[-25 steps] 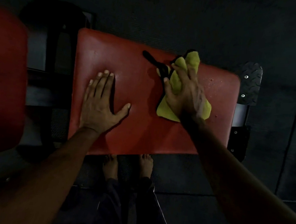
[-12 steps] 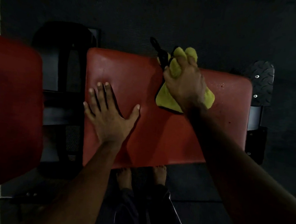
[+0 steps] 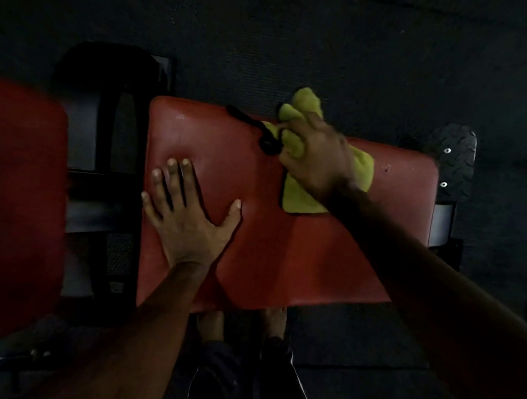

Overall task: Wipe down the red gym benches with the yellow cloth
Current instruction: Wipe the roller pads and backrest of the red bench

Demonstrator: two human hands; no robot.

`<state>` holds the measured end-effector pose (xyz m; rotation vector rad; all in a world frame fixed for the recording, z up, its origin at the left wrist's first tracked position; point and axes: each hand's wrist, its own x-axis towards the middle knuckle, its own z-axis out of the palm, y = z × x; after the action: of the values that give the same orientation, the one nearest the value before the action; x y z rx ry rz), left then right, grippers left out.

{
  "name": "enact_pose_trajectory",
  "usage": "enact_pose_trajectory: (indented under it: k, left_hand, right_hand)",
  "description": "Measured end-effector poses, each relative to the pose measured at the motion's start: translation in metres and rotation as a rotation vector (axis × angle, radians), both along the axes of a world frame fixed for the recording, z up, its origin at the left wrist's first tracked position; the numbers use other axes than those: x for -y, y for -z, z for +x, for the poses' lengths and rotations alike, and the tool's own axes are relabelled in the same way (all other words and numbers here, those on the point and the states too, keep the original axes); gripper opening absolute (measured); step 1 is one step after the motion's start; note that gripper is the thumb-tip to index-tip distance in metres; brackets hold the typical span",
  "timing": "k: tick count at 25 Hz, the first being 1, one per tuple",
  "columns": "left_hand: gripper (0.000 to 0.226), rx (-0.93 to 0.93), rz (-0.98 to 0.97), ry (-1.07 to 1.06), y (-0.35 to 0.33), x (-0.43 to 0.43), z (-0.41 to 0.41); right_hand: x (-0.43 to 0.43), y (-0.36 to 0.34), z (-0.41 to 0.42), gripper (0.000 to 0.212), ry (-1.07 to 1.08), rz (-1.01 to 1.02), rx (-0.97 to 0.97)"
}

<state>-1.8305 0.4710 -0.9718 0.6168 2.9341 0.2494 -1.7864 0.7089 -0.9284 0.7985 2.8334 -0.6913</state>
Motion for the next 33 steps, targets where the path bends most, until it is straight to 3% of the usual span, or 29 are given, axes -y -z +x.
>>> enact_pose_trajectory:
  k: [4, 7, 9, 13, 15, 17, 21, 24, 26, 29, 33]
  left_hand:
    - [0.101, -0.008, 0.018, 0.005, 0.001, 0.000, 0.001]
    - [0.100, -0.023, 0.014, 0.001, 0.001, -0.001, 0.002]
    - [0.100, -0.021, 0.014, 0.002, 0.001, 0.000, 0.003]
    - [0.099, -0.020, 0.007, 0.009, 0.002, 0.000, 0.003]
    - [0.098, -0.030, -0.008, 0.005, 0.003, 0.000, 0.002]
    - [0.098, -0.024, -0.003, 0.016, 0.003, -0.001, 0.003]
    - [0.098, -0.015, 0.006, -0.001, 0.001, -0.001, 0.002]
    - [0.097, 0.002, 0.010, -0.002, -0.001, -0.004, 0.003]
    - [0.098, 0.029, 0.057, -0.034, -0.005, -0.003, 0.001]
    - [0.096, 0.165, 0.155, -0.011, -0.015, -0.006, -0.001]
    - [0.097, 0.331, 0.170, 0.378, -0.027, -0.049, -0.003]
  right_hand:
    - [-0.030, -0.007, 0.072, 0.043, 0.326, -0.008, 0.035]
    - [-0.023, -0.006, 0.078, 0.044, 0.458, 0.058, 0.077]
    - [-0.015, -0.006, 0.059, 0.047, 0.424, 0.080, 0.067]
    - [-0.012, 0.000, 0.029, 0.049, 0.003, 0.113, 0.037]
    - [-0.029, 0.001, 0.034, 0.052, -0.111, 0.065, 0.066]
    - [-0.045, 0.000, 0.054, 0.053, -0.049, 0.031, 0.084]
    - [-0.046, -0.005, 0.107, 0.052, 0.391, 0.058, 0.043]
    - [-0.034, -0.007, 0.115, 0.055, 0.576, 0.089, 0.127]
    - [-0.026, -0.006, 0.098, 0.057, 0.528, 0.074, 0.110]
    - [-0.016, -0.008, 0.071, 0.068, 0.204, 0.069, 0.017]
    - [-0.036, -0.005, 0.076, 0.081, 0.249, 0.021, 0.025]
